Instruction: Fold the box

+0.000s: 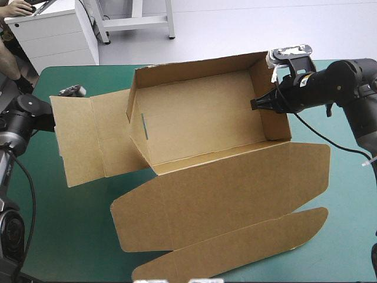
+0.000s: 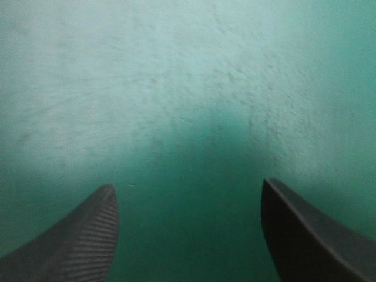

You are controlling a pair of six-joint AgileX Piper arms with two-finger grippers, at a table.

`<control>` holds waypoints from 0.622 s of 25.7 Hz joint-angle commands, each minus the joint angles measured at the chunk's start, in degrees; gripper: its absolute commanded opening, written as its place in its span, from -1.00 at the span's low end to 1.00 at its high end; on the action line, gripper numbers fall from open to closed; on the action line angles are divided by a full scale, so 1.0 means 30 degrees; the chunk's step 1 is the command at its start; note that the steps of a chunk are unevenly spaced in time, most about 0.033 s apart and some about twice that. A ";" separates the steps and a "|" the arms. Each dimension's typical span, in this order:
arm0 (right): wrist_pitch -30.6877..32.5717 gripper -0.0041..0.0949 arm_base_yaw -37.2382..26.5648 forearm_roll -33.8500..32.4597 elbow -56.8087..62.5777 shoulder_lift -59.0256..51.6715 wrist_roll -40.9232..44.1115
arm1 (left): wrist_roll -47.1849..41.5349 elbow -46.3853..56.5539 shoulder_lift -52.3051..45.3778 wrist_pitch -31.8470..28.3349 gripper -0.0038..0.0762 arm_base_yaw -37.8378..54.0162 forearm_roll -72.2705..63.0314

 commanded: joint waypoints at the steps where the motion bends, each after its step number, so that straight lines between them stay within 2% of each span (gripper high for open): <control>1: -0.1469 -0.95 -0.0053 0.0631 -0.0538 -0.0079 0.0570 | 0.1085 -0.0458 -0.0756 0.0436 0.33 -0.1470 -0.1726; 10: -0.2392 -0.95 -0.0795 0.0434 -0.0572 0.1083 0.1453 | 0.1763 -0.0458 -0.0756 0.1844 0.33 -0.1980 -0.3146; 16: -0.2588 -0.95 -0.1080 -0.0344 -0.0572 0.1293 0.1498 | 0.4717 -0.0567 -0.0756 0.2005 0.33 -0.1980 -0.9649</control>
